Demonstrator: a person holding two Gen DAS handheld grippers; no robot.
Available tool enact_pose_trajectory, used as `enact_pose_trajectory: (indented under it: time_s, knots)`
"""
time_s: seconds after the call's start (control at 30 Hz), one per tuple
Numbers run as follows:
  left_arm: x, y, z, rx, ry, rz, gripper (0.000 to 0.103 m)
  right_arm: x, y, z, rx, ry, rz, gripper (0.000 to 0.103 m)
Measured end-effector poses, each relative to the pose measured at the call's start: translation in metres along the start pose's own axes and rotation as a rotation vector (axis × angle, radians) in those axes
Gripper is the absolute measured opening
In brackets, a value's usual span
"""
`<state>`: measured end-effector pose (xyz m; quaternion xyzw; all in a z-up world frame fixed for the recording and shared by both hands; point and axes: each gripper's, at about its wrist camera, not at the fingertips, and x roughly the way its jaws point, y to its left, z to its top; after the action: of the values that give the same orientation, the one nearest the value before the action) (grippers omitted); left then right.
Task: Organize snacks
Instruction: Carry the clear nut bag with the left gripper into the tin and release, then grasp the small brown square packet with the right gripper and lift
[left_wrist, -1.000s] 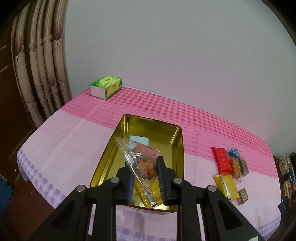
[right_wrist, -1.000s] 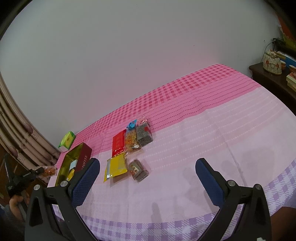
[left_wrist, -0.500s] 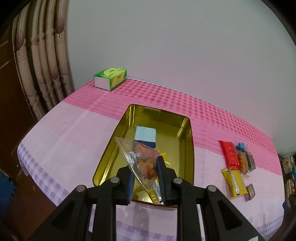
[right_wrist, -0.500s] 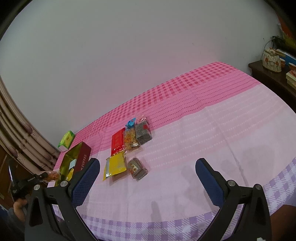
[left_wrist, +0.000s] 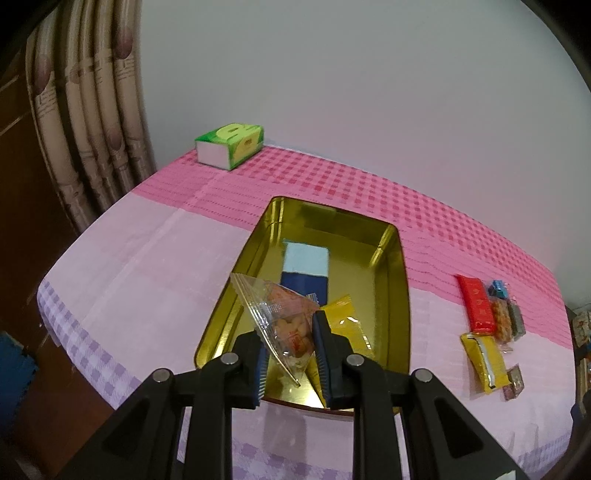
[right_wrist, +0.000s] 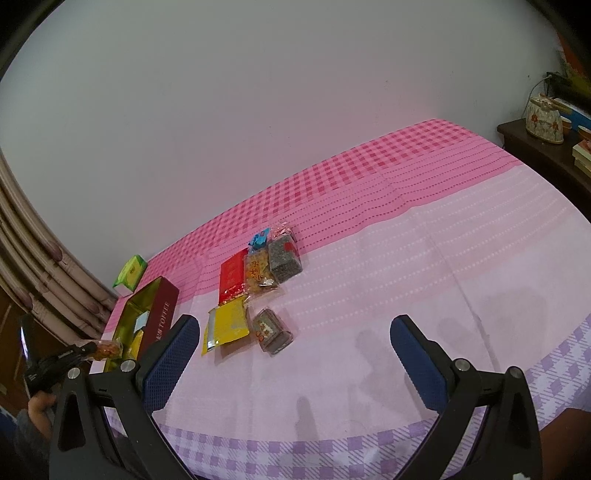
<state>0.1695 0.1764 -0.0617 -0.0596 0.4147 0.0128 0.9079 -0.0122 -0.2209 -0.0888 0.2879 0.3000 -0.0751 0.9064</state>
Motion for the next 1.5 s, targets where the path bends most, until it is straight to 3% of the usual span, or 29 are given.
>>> enact_pose_trajectory:
  time_s: [0.23, 0.3, 0.37, 0.4, 0.43, 0.57, 0.77, 0.9, 1.1, 1.2, 1.27, 1.33, 1.4, 1.43, 1.5]
  knots:
    - [0.019, 0.010, -0.008, 0.000, 0.062, 0.066, 0.022, 0.001, 0.001, -0.002, -0.006, 0.003, 0.004, 0.103]
    - [0.025, 0.014, -0.013, -0.009, 0.086, 0.053, 0.024, 0.003, 0.001, -0.002, -0.008, 0.007, 0.003, 0.103]
    - [0.029, 0.018, -0.017, -0.022, 0.088, 0.065, 0.036, 0.003, 0.001, -0.003, -0.009, 0.009, 0.000, 0.103]
    - [0.029, 0.020, -0.018, -0.034, 0.084, 0.070, 0.051, 0.004, 0.001, -0.003, -0.010, 0.012, -0.002, 0.103]
    - [0.027, 0.023, -0.019, -0.046, 0.071, 0.062, 0.057, 0.006, 0.001, -0.004, -0.014, 0.016, -0.005, 0.103]
    - [0.002, 0.034, -0.013, -0.072, -0.024, 0.031, 0.057, 0.016, 0.003, -0.008, -0.053, 0.048, -0.031, 0.103]
    - [-0.051, 0.050, -0.012, 0.006, -0.137, -0.029, 0.059, 0.040, 0.016, -0.024, -0.213, 0.116, -0.080, 0.103]
    - [-0.071, 0.066, -0.037, 0.054, -0.134, -0.081, 0.059, 0.058, 0.027, -0.037, -0.336, 0.128, -0.097, 0.103]
    - [-0.079, 0.085, -0.070, 0.006, -0.095, -0.165, 0.059, 0.092, 0.050, -0.042, -0.495, 0.143, -0.089, 0.101]
    - [-0.080, 0.082, -0.073, 0.011, -0.101, -0.188, 0.059, 0.114, 0.060, -0.037, -0.546, 0.187, -0.111, 0.083]
    - [-0.084, 0.078, -0.073, 0.022, -0.114, -0.215, 0.059, 0.123, 0.063, -0.034, -0.561, 0.195, -0.120, 0.052]
    - [-0.086, 0.076, -0.075, 0.025, -0.111, -0.237, 0.059, 0.132, 0.065, -0.033, -0.557, 0.208, -0.118, 0.036]
    - [-0.087, 0.075, -0.077, 0.020, -0.107, -0.250, 0.059, 0.137, 0.067, -0.036, -0.572, 0.230, -0.118, 0.034]
    - [-0.088, 0.075, -0.077, 0.017, -0.110, -0.254, 0.059, 0.135, 0.070, -0.039, -0.590, 0.227, -0.117, 0.027]
    - [-0.092, 0.075, -0.077, 0.017, -0.124, -0.265, 0.059, 0.130, 0.071, -0.042, -0.598, 0.225, -0.115, 0.027]
